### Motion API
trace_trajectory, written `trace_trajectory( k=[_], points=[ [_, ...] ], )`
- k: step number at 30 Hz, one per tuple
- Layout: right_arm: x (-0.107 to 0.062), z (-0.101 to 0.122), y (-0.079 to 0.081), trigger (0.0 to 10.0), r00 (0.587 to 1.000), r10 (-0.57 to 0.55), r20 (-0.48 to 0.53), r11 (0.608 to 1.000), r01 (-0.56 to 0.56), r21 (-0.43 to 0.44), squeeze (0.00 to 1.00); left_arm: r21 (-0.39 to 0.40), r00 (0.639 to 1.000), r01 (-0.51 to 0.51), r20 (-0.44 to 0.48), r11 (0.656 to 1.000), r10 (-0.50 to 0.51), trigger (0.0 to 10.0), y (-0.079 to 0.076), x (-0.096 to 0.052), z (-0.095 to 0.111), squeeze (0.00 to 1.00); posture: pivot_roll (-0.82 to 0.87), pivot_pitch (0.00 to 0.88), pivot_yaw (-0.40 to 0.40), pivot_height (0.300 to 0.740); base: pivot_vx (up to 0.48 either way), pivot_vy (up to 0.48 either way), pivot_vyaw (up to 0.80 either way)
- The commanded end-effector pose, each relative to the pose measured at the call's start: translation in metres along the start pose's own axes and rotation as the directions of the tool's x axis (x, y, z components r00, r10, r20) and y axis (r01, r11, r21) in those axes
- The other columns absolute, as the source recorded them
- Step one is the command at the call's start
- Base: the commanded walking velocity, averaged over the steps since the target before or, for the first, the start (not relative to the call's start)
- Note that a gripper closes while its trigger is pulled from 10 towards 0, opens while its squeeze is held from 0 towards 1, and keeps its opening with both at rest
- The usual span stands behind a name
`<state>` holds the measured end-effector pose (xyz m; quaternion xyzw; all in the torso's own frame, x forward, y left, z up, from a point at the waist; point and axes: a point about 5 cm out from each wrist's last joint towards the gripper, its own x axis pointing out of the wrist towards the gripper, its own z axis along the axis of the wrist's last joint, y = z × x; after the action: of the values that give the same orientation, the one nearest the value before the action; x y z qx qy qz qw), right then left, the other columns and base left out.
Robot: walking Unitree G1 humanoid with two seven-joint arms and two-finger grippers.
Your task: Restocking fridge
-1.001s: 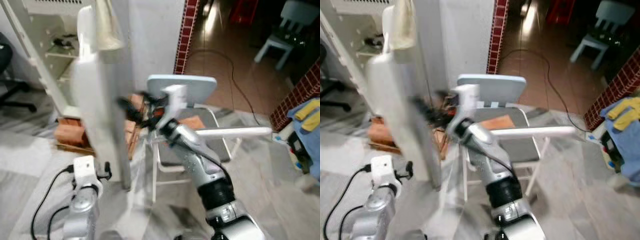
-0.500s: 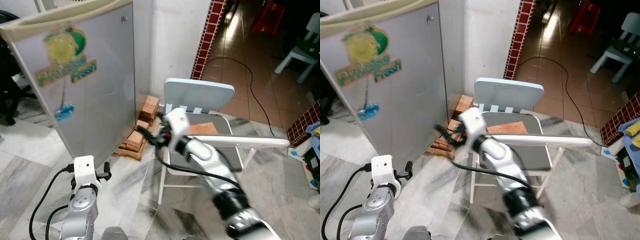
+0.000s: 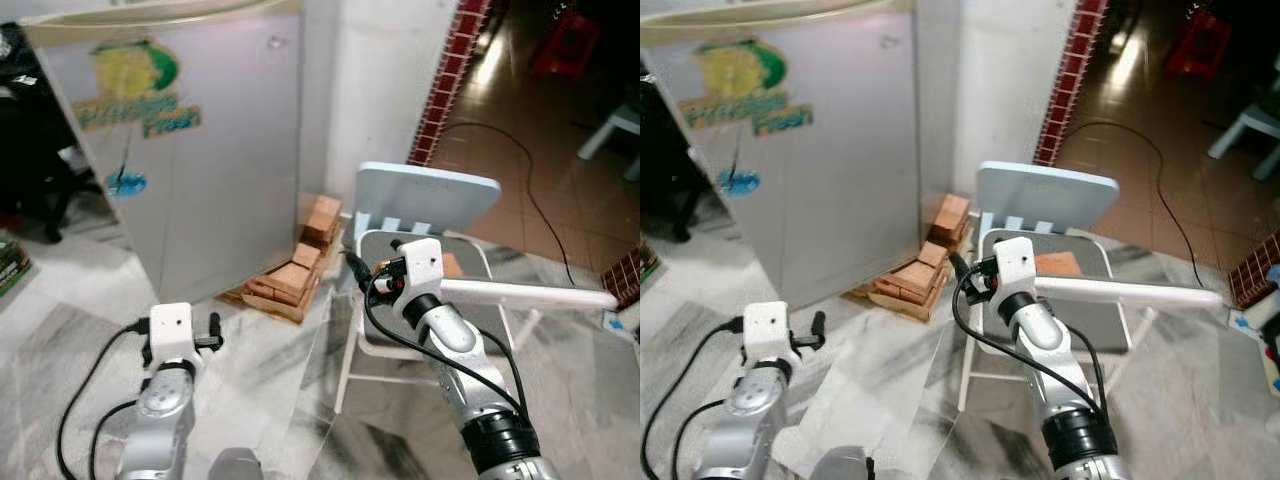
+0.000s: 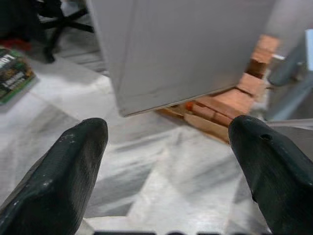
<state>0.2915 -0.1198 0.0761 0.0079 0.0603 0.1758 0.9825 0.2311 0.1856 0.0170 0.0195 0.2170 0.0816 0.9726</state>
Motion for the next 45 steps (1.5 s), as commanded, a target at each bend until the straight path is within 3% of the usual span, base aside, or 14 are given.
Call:
trace_trajectory(
  k=[1, 6, 17, 25, 31, 36, 45],
  points=[
    [-0.002, -0.001, -0.002, 10.0, 1.000, -0.021, 0.000, 1.000, 0.021, 0.013, 0.00, 0.008, 1.000, 0.012, -0.008, 1.000, -0.012, 10.0, -0.003, -0.001, -0.002, 0.00, 0.16, 0.000, -0.025, 0.740, 0.000, 0.480, 0.00],
    [-0.002, -0.003, 0.000, 10.0, 1.000, -0.025, -0.008, 1.000, 0.025, -0.015, 0.00, -0.002, 1.000, 0.010, 0.021, 1.000, -0.010, 10.0, -0.003, 0.000, 0.002, 0.00, 0.16, 0.000, -0.025, 0.740, 0.000, 0.480, 0.00],
    [0.003, -0.001, -0.017, 10.0, 0.993, -0.121, 0.004, 0.992, 0.121, -0.032, 0.00, -0.019, 0.999, 0.022, 0.027, 1.000, -0.022, 10.0, -0.004, 0.003, 0.005, 0.00, 0.14, 0.000, -0.020, 0.740, 0.000, 0.480, 0.00],
    [0.000, -0.007, -0.016, 10.0, 0.990, -0.141, -0.013, 0.990, 0.141, -0.027, 0.00, -0.012, 0.999, 0.048, 0.012, 0.999, -0.048, 10.0, -0.009, 0.002, 0.001, 0.00, 0.14, 0.000, -0.018, 0.740, 0.000, 0.480, -0.06],
    [0.005, -0.003, -0.016, 10.0, 0.990, -0.140, 0.006, 0.989, 0.140, -0.036, 0.00, 0.011, 0.996, 0.068, 0.063, 0.998, -0.069, 10.0, -0.009, 0.005, 0.012, 0.00, 0.14, 0.000, -0.017, 0.740, 0.000, 0.480, -0.77],
    [0.004, -0.003, -0.020, 10.0, 0.988, -0.157, 0.007, 0.987, 0.157, -0.038, 0.00, 0.086, 0.981, 0.062, 0.177, 0.994, -0.076, 10.0, -0.003, 0.001, 0.025, 0.00, 0.14, 0.000, -0.016, 0.740, 0.000, 0.480, -0.39],
    [-0.004, -0.012, -0.024, 10.0, 0.981, -0.196, -0.008, 0.979, 0.195, -0.053, 0.00, 0.092, 0.947, 0.057, 0.312, 0.994, -0.083, 10.0, -0.001, -0.006, 0.042, 0.00, 0.14, 0.000, -0.020, 0.740, 0.000, 0.480, 0.00]
  ],
)
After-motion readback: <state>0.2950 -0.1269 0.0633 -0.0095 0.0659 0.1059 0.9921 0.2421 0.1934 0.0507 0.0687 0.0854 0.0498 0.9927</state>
